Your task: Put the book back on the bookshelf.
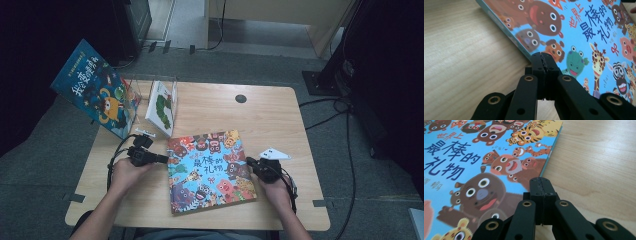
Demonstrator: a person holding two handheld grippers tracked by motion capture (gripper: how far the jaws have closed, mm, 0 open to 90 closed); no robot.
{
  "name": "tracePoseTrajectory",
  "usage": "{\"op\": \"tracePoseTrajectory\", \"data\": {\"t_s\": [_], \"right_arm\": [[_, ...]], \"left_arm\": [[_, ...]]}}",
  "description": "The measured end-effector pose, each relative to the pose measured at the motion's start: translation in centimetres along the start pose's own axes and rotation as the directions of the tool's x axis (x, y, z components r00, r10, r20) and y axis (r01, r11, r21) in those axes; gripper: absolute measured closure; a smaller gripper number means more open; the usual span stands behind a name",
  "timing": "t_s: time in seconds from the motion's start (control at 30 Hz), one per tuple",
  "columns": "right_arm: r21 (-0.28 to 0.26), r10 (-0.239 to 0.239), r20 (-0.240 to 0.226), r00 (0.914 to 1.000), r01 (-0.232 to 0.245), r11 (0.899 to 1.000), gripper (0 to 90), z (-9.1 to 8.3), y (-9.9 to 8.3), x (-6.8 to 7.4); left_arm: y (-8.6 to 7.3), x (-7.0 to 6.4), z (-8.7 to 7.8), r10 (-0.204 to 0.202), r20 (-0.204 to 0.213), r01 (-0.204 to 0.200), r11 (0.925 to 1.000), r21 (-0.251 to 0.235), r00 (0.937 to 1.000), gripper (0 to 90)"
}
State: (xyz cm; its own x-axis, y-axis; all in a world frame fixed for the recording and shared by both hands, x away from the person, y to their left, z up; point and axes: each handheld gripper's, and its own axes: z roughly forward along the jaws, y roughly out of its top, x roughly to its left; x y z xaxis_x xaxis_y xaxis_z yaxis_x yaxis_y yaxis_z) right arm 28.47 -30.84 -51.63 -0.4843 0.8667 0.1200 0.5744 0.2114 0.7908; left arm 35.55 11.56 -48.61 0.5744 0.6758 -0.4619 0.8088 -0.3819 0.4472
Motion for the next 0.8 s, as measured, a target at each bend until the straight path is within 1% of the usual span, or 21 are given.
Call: {"op": "tracePoseTrajectory", "data": {"t_s": [0.13, 0.17, 0.27, 0.4, 0.43, 0.47, 0.57, 0.6, 0.73, 0.8], "right_arm": [[0.003, -0.004, 0.001, 1.0000, 0.004, 1.000, 90.0, 0.5, 0.5, -0.2], [0.000, -0.004, 0.002, 1.0000, 0.004, 1.000, 90.0, 0.6, 0.7, -0.3], [0.000, 0.007, 0.011, 0.9999, -0.007, 1.000, 90.0, 1.1, 1.1, -0.3], [0.003, 0.022, 0.001, 0.9998, -0.022, 1.000, 90.0, 1.2, 1.3, -0.6], [0.008, 0.018, 0.002, 0.9998, -0.018, 1.000, 90.0, 1.3, 1.4, -0.6], [0.009, 0.016, 0.007, 0.9999, -0.016, 1.000, 90.0, 1.4, 1.6, -0.6], [0.010, 0.018, 0.009, 0.9998, -0.018, 1.000, 90.0, 1.6, 1.8, -0.7], [0.010, 0.014, 0.010, 0.9998, -0.015, 1.000, 90.0, 1.7, 1.8, -0.7], [0.010, -0.003, 0.017, 0.9999, 0.003, 1.000, 90.0, 2.0, 2.1, -0.6], [0.005, 0.003, 0.014, 0.9999, -0.003, 1.000, 90.0, 2.2, 2.1, -0.7]], "left_arm": [[-0.7, -0.6, 0.0, 0.009, 0.002, -0.009, 0.9999, 0.009, 1.0000, 90.0], [-0.8, -0.7, 0.0, 0.002, 0.003, -0.002, 1.0000, 0.008, 1.0000, 90.0], [-1.1, -0.9, 0.1, -0.003, 0.004, 0.003, 1.0000, 0.005, 1.0000, 90.0], [-1.6, -1.1, 0.1, 0.006, -0.007, -0.006, 0.9998, 0.020, 1.0000, 90.0], [-1.8, -1.2, 0.1, 0.008, -0.009, -0.007, 0.9997, 0.021, 0.9999, 90.0], [-1.9, -1.2, 0.0, 0.008, 0.001, -0.008, 0.9997, 0.022, 1.0000, 90.0], [-2.0, -1.5, 0.1, 0.010, -0.011, -0.010, 0.9999, 0.011, 0.9999, 90.0], [-2.1, -1.6, 0.1, 0.012, -0.001, -0.012, 0.9998, 0.013, 0.9999, 90.0], [-2.4, -1.8, 0.0, 0.015, -0.004, -0.015, 0.9998, 0.012, 0.9999, 90.0], [-2.7, -1.9, 0.0, 0.010, 0.006, -0.010, 0.9999, 0.011, 0.9999, 90.0]]}}
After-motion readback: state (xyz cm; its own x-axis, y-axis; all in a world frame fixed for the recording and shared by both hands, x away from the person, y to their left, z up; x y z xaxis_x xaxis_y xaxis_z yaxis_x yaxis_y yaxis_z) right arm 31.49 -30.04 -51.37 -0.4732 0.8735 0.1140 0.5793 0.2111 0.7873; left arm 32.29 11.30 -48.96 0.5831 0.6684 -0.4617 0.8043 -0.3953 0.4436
